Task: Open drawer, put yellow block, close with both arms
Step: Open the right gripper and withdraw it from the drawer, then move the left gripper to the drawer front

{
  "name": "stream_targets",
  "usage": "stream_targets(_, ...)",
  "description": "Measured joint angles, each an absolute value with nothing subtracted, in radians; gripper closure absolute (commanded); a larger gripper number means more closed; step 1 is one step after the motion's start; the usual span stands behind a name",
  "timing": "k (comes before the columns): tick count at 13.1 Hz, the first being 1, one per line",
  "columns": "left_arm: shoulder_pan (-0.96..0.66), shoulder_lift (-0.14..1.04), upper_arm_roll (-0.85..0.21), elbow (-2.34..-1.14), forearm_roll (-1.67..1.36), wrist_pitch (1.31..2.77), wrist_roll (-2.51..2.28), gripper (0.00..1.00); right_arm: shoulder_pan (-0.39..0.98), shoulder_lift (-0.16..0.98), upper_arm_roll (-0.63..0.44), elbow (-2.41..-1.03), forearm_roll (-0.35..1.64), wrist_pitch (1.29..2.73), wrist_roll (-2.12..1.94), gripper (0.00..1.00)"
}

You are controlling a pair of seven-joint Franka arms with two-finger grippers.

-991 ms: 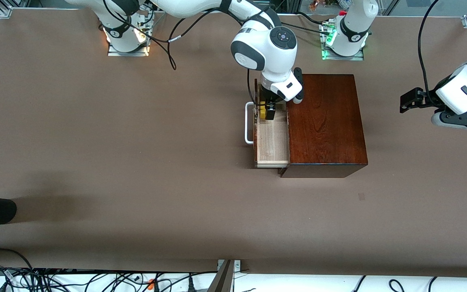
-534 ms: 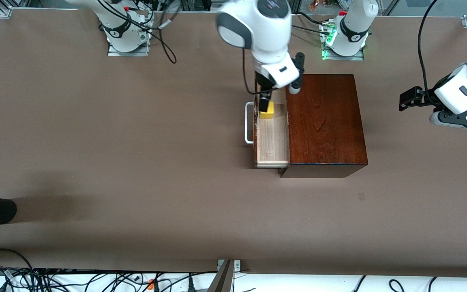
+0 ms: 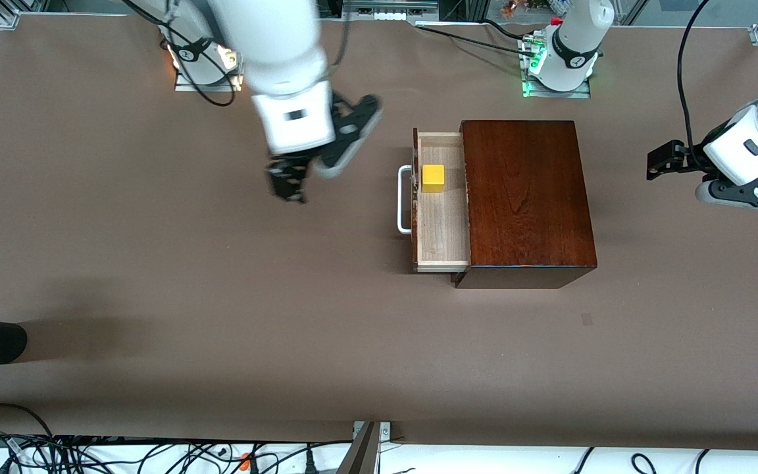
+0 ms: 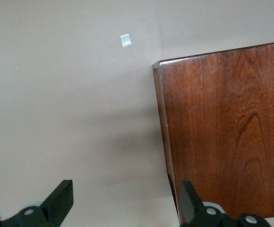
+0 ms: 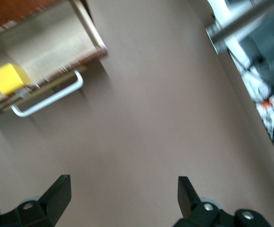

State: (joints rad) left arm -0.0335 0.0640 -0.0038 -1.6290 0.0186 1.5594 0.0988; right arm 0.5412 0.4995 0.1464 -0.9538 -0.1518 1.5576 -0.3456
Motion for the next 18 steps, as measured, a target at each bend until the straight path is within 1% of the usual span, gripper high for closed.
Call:
stream_targets(2,-0.038,0.065,-0.013,-1.629,0.017,1.533,0.101,0.00,0.506,0.480,0.069,-0.960,-0.089,1.543,-0.345,0.00)
stream_targets(4,-0.043,0.076,-0.069,-1.626,-0.015,1.512,0.103,0.00,0.455,0.432,-0.005,-1.012,0.012,1.541,-0.326,0.00)
stream_targets(6,-0.059,0.101,-0.144,-1.614,-0.023,1.487,0.094,0.00,0.343,0.361,-0.019,-1.117,0.082,1.542,-0.313,0.00)
stream_targets(8,-0.069,0.128,-0.178,-1.607,-0.067,1.455,0.094,0.00,0.232,0.297,-0.021,-1.226,0.109,1.545,-0.283,0.00)
stream_targets(10,-0.089,0.154,-0.222,-1.603,-0.139,1.423,0.092,0.00,0.167,0.228,-0.021,-1.336,0.112,1.564,-0.204,0.00)
stream_targets(12,-0.151,0.191,-0.249,-1.600,-0.162,1.416,0.105,0.00,0.132,0.128,-0.020,-1.467,0.112,1.566,-0.090,0.00)
stream_targets(13,-0.182,0.214,-0.259,-1.590,-0.174,1.427,0.140,0.00,0.122,0.078,-0.020,-1.527,0.112,1.565,-0.028,0.00)
stream_targets(15,-0.242,0.267,-0.278,-1.554,-0.190,1.512,0.210,0.00,0.109,0.008,-0.020,-1.603,0.112,1.560,0.067,0.00)
stream_targets(18,-0.358,0.342,-0.305,-1.530,-0.217,1.737,0.278,0.00,0.104,-0.007,-0.020,-1.627,0.087,1.567,0.107,0.00)
